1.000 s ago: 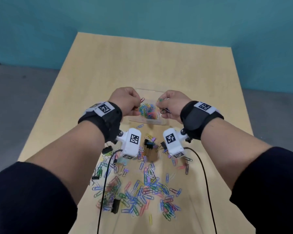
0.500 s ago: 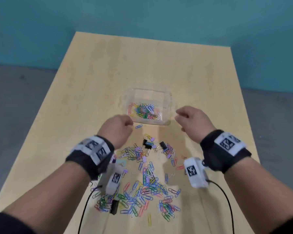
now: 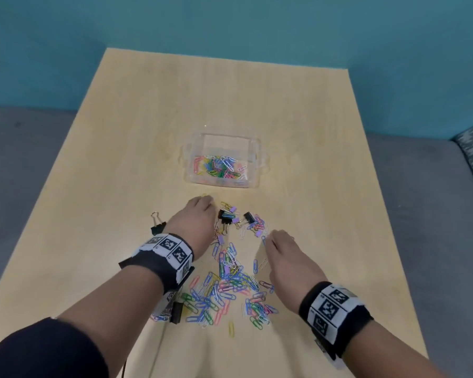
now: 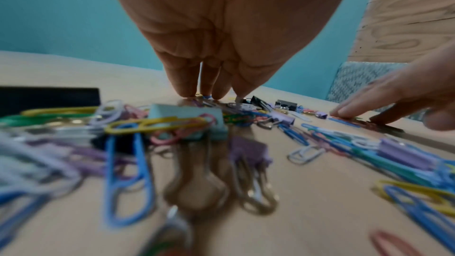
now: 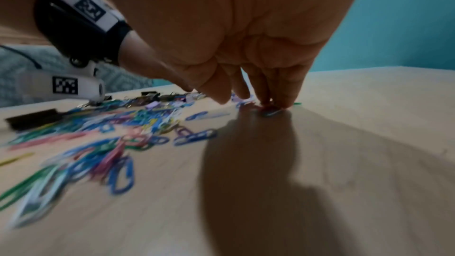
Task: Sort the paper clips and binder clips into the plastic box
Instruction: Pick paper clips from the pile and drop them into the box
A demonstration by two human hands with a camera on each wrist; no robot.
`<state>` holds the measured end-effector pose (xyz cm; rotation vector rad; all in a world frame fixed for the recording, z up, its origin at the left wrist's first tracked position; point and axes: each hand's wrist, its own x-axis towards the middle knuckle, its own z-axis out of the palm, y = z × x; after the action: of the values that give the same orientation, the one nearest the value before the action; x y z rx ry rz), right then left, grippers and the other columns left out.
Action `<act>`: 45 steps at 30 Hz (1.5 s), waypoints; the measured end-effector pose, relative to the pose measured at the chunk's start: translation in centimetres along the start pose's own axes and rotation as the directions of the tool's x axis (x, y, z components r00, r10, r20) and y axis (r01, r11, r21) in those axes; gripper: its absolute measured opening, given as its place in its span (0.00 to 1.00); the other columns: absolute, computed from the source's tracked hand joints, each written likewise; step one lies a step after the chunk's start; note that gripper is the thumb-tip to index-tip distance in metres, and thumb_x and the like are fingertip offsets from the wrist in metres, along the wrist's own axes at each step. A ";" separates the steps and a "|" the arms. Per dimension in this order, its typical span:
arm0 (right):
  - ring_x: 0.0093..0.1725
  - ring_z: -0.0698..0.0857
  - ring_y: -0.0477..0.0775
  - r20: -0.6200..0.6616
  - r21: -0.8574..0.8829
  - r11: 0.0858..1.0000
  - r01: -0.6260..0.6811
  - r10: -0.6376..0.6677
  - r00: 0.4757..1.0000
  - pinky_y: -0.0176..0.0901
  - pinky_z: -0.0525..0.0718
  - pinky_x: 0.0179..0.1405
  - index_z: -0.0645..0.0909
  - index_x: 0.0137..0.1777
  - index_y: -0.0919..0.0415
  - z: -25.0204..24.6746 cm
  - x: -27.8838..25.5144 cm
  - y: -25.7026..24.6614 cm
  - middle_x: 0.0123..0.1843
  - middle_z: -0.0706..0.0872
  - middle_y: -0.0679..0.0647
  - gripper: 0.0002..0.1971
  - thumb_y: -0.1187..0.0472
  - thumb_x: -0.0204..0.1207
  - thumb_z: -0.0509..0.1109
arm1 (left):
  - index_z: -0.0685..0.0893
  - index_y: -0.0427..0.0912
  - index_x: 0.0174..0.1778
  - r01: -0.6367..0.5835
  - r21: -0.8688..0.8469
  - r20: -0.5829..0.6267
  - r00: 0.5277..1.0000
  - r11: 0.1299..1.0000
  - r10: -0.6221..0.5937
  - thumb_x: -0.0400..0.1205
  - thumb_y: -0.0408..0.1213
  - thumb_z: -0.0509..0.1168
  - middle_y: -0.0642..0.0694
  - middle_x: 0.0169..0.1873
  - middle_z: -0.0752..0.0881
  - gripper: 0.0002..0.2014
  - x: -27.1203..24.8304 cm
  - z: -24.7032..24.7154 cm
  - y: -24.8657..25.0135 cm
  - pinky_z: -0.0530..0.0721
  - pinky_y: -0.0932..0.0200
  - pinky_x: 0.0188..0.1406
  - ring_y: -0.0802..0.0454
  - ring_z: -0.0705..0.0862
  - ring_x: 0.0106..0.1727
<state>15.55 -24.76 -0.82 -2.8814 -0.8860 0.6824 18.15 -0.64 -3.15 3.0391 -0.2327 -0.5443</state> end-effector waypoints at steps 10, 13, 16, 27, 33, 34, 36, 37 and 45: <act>0.81 0.59 0.68 -0.026 -0.055 0.998 0.015 -0.017 1.000 0.53 0.56 0.81 0.58 0.79 0.73 -0.9 1.7 -0.6 0.80 0.62 0.69 0.36 0.68 0.70 0.65 | 0.62 0.39 0.80 0.038 0.066 0.042 0.998 0.997 -0.041 0.79 0.34 0.56 0.42 0.82 0.59 0.30 -5.2 0.5 0.8 0.52 0.47 0.80 0.46 0.59 0.81; 0.83 0.52 0.66 0.054 -0.093 0.995 0.044 -0.039 0.998 0.54 0.54 0.82 0.48 0.82 0.72 -0.6 1.8 -0.6 0.83 0.51 0.69 0.40 0.66 0.72 0.62 | 0.57 0.41 0.81 0.048 0.092 0.066 0.996 0.995 -0.054 0.81 0.36 0.54 0.44 0.83 0.55 0.30 -5.9 0.6 1.8 0.46 0.44 0.81 0.48 0.56 0.82; 0.83 0.54 0.66 0.076 -0.091 0.989 0.113 -0.106 0.991 0.54 0.54 0.82 0.51 0.82 0.71 0.3 0.0 -0.8 0.83 0.53 0.69 0.36 0.67 0.73 0.58 | 0.56 0.42 0.82 0.058 0.083 0.070 0.995 0.995 -0.064 0.80 0.36 0.54 0.45 0.83 0.55 0.31 -7.1 0.5 2.4 0.44 0.43 0.82 0.48 0.57 0.82; 0.78 0.67 0.51 -0.141 0.230 0.971 -0.066 0.100 0.985 0.37 0.64 0.75 0.66 0.78 0.57 0.9 -4.1 2.0 0.80 0.68 0.53 0.29 0.67 0.75 0.57 | 0.79 0.38 0.66 -0.069 -0.173 -0.076 0.995 0.983 0.057 0.75 0.40 0.55 0.38 0.66 0.81 0.23 -13.1 3.9 6.8 0.82 0.44 0.62 0.39 0.80 0.67; 0.78 0.66 0.51 -0.092 0.233 0.970 -0.074 0.098 0.991 0.37 0.65 0.73 0.65 0.79 0.58 1.4 -5.0 1.5 0.80 0.67 0.53 0.29 0.66 0.76 0.56 | 0.87 0.39 0.58 0.036 -0.049 0.056 0.998 0.998 -0.034 0.77 0.49 0.50 0.38 0.61 0.86 0.26 -12.5 3.6 4.0 0.84 0.43 0.59 0.41 0.85 0.62; 0.78 0.66 0.51 -0.084 0.237 0.968 -0.084 0.107 0.991 0.37 0.65 0.73 0.65 0.79 0.58 1.5 -5.2 1.5 0.80 0.67 0.52 0.29 0.66 0.76 0.56 | 0.86 0.38 0.59 0.039 -0.049 0.067 0.997 0.998 -0.035 0.77 0.49 0.50 0.37 0.61 0.85 0.27 -12.6 3.7 3.6 0.84 0.42 0.60 0.40 0.84 0.63; 0.79 0.65 0.51 -0.086 0.244 0.965 -0.091 0.115 0.990 0.38 0.65 0.74 0.66 0.79 0.59 1.6 -5.3 1.3 0.80 0.68 0.53 0.28 0.66 0.76 0.56 | 0.82 0.34 0.65 0.029 -0.060 0.067 0.997 0.998 -0.025 0.79 0.48 0.48 0.34 0.66 0.81 0.28 -12.6 3.8 3.0 0.80 0.41 0.65 0.37 0.80 0.68; 0.79 0.65 0.51 -0.093 0.244 0.967 -0.079 0.105 0.990 0.38 0.65 0.73 0.66 0.78 0.59 1.6 -5.2 1.2 0.79 0.69 0.53 0.28 0.67 0.76 0.57 | 0.80 0.33 0.67 0.021 -0.057 0.054 0.998 0.998 -0.018 0.80 0.47 0.47 0.34 0.68 0.79 0.28 -12.4 3.9 3.0 0.78 0.41 0.67 0.36 0.77 0.70; 0.81 0.59 0.61 -0.080 0.164 0.987 0.000 0.013 0.997 0.47 0.63 0.78 0.64 0.77 0.66 2.0 -1.9 0.7 0.80 0.62 0.61 0.31 0.72 0.71 0.59 | 0.55 0.35 0.82 0.046 -0.032 0.013 0.999 0.998 -0.046 0.87 0.50 0.47 0.35 0.82 0.55 0.31 -9.8 3.3 6.0 0.53 0.46 0.82 0.39 0.53 0.83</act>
<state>13.65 -26.60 -2.00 -2.7463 -0.7721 0.6033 7.05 -5.11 -2.41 3.0173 -0.1534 -0.5648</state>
